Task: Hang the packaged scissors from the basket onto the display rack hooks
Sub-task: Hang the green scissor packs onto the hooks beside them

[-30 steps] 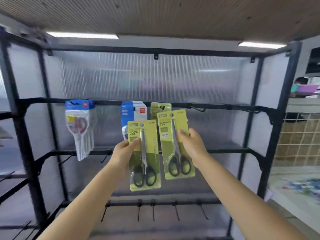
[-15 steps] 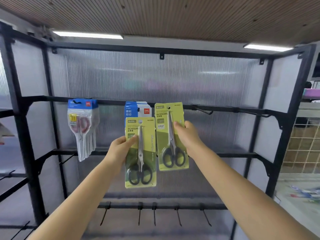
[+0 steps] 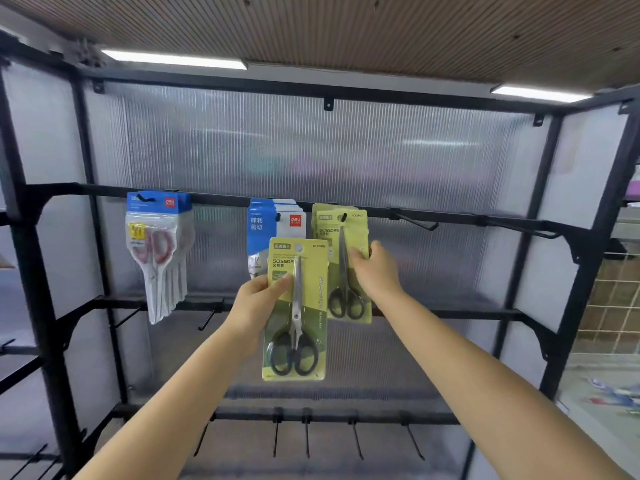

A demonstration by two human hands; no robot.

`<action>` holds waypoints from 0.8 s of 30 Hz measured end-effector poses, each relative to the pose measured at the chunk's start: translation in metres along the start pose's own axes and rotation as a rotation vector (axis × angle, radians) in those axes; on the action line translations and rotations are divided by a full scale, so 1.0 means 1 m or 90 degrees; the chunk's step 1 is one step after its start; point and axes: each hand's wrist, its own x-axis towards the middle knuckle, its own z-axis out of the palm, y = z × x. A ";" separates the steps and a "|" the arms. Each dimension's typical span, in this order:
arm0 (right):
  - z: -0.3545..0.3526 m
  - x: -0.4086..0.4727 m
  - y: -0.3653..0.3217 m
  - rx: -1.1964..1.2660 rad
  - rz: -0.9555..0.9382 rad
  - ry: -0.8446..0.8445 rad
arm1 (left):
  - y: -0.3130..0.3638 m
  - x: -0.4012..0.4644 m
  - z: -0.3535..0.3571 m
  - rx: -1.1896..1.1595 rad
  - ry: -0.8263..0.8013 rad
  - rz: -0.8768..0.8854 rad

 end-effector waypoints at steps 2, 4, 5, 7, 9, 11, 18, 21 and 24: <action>0.000 0.008 0.003 -0.042 -0.014 0.008 | -0.002 0.004 0.002 0.008 -0.003 -0.005; 0.001 0.016 0.007 -0.068 -0.020 0.016 | -0.004 0.008 0.003 0.012 -0.005 -0.008; 0.002 0.019 0.008 -0.076 -0.022 0.018 | -0.005 0.010 0.004 0.012 -0.005 -0.011; 0.005 0.026 0.011 -0.098 -0.030 0.023 | -0.007 0.015 0.003 0.012 -0.004 -0.017; 0.008 0.031 0.015 -0.122 -0.041 0.026 | -0.008 0.018 0.003 0.011 -0.006 -0.020; 0.009 0.035 0.017 -0.147 -0.052 0.025 | -0.008 0.021 0.003 0.012 -0.008 -0.020; 0.006 0.039 0.021 -0.139 -0.058 -0.002 | -0.011 0.023 0.004 0.023 -0.028 -0.012; -0.012 0.032 0.011 -0.078 -0.107 -0.002 | -0.015 0.019 0.007 0.030 -0.042 -0.003; -0.034 0.020 0.000 -0.011 -0.139 -0.064 | -0.019 0.014 0.015 0.037 -0.061 -0.004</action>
